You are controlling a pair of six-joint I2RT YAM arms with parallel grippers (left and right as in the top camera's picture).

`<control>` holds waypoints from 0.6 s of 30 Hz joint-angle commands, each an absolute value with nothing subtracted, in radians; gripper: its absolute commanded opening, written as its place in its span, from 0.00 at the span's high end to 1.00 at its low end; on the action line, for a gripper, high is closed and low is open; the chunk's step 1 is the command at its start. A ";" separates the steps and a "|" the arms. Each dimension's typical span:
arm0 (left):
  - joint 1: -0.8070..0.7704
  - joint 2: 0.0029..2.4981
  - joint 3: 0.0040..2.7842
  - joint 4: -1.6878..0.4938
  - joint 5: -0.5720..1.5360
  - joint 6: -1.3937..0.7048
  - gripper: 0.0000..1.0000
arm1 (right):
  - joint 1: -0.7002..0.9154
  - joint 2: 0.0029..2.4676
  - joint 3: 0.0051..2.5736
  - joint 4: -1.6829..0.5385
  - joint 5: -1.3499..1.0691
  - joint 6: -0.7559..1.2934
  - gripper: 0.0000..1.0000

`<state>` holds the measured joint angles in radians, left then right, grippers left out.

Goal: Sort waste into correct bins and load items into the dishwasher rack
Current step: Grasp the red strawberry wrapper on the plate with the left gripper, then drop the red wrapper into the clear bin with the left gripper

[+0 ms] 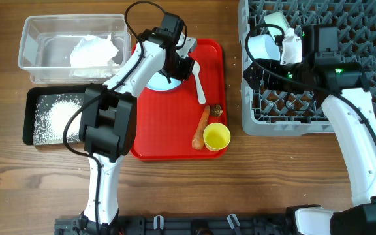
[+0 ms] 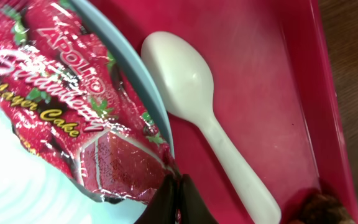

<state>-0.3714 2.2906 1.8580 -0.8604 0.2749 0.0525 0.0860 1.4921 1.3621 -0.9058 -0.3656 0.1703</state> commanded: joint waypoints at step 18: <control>0.064 2.048 1.881 -0.909 -0.009 -0.199 0.00 | 0.085 1.482 1.359 -0.867 -0.374 0.161 0.00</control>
<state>0.0639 2.0060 1.8885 -0.9157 -0.0029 -0.1894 0.0860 1.4921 1.3621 -0.8738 -0.3656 0.1707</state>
